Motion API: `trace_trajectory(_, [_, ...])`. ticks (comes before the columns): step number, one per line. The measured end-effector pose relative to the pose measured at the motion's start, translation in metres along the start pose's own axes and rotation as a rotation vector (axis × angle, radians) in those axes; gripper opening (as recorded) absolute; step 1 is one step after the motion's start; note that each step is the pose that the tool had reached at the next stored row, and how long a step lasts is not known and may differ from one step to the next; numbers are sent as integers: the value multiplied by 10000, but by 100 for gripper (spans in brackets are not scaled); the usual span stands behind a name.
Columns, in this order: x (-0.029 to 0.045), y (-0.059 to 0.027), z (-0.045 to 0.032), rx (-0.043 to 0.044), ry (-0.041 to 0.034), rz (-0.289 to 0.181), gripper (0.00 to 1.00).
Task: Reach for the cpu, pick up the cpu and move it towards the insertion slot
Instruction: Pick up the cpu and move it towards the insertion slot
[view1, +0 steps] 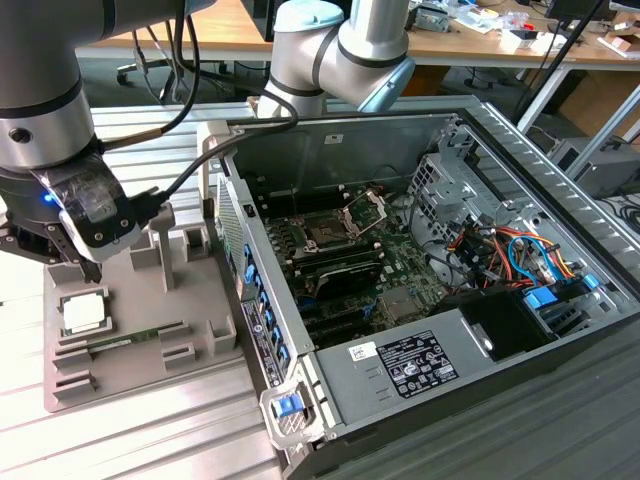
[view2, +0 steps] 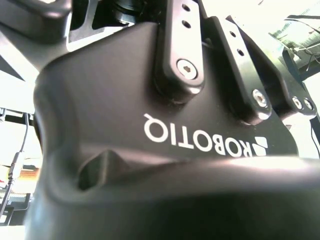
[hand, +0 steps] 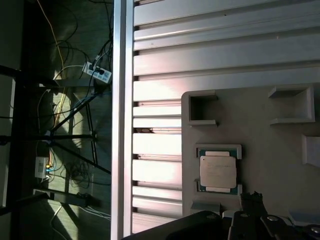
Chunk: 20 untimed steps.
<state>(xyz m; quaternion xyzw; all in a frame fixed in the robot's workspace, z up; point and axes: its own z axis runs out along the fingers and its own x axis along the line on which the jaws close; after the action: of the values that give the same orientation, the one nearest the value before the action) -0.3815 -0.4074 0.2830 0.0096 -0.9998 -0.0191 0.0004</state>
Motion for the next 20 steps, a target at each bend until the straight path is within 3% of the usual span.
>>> trace_trajectory(20, [0,-2,41,0,0,0,10])
